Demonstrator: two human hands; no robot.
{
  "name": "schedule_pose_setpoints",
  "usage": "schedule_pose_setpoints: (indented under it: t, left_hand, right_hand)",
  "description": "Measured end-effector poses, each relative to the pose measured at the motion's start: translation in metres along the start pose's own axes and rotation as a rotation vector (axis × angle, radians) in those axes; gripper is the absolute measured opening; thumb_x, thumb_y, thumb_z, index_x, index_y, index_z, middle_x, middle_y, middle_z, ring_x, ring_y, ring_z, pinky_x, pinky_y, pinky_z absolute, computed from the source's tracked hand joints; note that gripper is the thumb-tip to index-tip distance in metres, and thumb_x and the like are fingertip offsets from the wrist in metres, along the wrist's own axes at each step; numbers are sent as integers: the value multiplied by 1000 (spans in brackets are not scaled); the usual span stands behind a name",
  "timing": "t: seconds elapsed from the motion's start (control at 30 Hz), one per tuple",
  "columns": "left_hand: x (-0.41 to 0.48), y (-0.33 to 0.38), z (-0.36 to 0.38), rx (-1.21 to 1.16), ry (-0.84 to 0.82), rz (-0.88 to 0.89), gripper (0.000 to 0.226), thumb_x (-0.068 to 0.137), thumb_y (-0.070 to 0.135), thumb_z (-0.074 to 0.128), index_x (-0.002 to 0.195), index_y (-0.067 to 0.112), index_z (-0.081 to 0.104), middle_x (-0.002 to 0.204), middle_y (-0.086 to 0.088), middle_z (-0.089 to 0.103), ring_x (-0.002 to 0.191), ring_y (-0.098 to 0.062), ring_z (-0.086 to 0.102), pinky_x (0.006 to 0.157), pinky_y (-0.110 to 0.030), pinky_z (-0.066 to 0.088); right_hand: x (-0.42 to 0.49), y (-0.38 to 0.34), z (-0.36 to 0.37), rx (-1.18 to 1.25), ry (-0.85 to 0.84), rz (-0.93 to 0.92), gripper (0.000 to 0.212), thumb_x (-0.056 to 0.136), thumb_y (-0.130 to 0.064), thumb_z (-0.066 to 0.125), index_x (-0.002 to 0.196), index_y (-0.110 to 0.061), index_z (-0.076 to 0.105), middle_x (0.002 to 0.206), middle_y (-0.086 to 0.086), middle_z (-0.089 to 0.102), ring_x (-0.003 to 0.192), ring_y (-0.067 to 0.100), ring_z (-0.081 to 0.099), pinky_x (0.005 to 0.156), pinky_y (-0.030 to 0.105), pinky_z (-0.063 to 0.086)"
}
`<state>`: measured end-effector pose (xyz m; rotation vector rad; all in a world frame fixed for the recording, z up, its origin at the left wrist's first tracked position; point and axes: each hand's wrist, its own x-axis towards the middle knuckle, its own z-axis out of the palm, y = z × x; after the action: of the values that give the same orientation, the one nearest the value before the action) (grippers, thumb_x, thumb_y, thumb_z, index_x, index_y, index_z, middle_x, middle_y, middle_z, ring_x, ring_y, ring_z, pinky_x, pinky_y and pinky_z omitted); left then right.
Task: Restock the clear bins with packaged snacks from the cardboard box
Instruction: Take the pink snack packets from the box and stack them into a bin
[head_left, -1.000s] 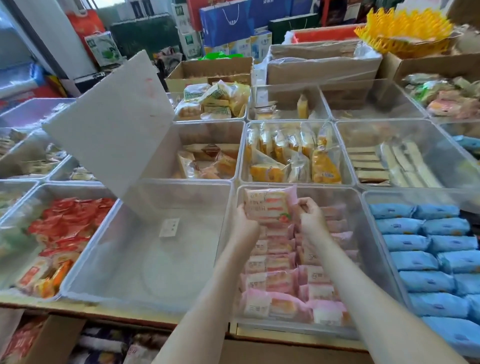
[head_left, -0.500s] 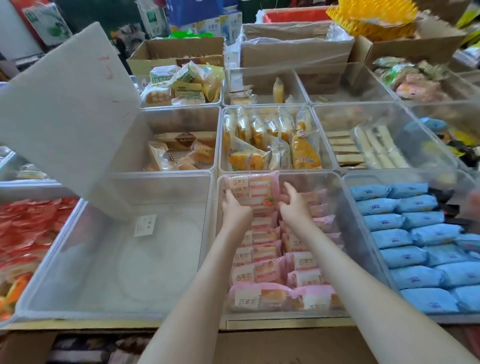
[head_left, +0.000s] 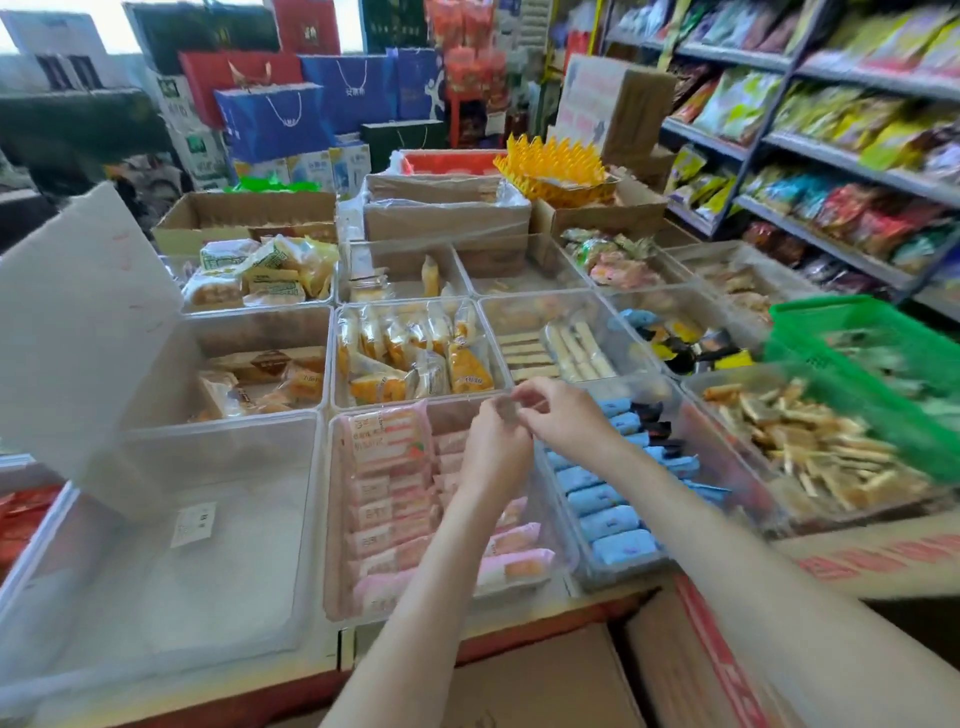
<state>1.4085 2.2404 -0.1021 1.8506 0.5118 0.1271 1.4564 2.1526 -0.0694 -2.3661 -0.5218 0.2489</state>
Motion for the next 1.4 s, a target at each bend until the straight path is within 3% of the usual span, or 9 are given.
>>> schedule_pose_setpoints:
  t: [0.1,0.23,0.33,0.53,0.8,1.0,1.17,1.27,1.4]
  left_hand:
    - [-34,40,27,24,21,81,43,94,19,48,135,8,42,126,-9,59,117,-25,54,93,-32,44]
    - [-109,96,90,-114,51,144,32,95,16,49,127,10,48,112,-1,58,94,-13,52,72,-19,37]
    - [-168,130,155,-265,85,177,29,93,12,47,122,13,50,112,-1,59,99,-18,57,81,-30,47]
    - [-240,126,309,47,-137,154,32,93,20,50,125,11,50,120,-6,58,109,-20,54,84,-30,45]
    - [-226,35,395,504,-335,-111,41,96,22,45,134,4,43,135,-17,50,125,-31,47,101,-33,38]
    - [-196,-43,450,706,-461,-45,52,98,18,40,148,9,29,151,-12,35,139,-25,33,115,-30,20]
    - [-175,-99,486,743,-633,-194,43,97,14,42,140,7,38,134,-16,51,122,-30,50,101,-32,38]
    - [-165,-130,500,748,-682,-283,48,98,20,43,144,14,33,137,-15,50,125,-30,48,104,-34,36]
    - [-156,-154,513,713,-676,-442,38,100,25,41,134,9,50,129,-15,57,119,-30,54,95,-33,42]
  right_hand:
    - [-34,13,-51,-20,64,-26,22,91,-12,56,111,-11,65,100,2,65,95,16,60,71,18,38]
    - [-101,65,-126,-80,104,-30,20,92,-19,57,110,-14,65,103,3,66,97,17,61,80,25,45]
    - [-161,119,-177,-107,135,-60,14,90,-22,59,102,-19,66,98,0,66,92,13,59,74,26,42]
    - [-262,243,-237,-119,70,49,23,91,-19,54,108,-11,66,101,8,66,93,22,59,71,29,44]
    - [-282,374,-208,-105,-216,237,26,89,-18,58,113,-9,66,113,6,65,108,20,58,82,19,39]
    - [-258,474,-170,-158,-497,423,16,91,-24,55,98,-15,66,107,5,64,106,28,60,76,31,46]
    - [-228,542,-127,-350,-757,470,56,92,-4,47,145,-10,31,137,16,49,123,29,51,89,26,43]
    - [-215,581,-90,-408,-862,462,76,86,-12,55,151,-20,16,151,10,32,134,25,39,105,31,39]
    - [-209,602,-60,-510,-942,347,88,85,-22,61,153,-22,5,159,6,9,145,26,15,116,39,24]
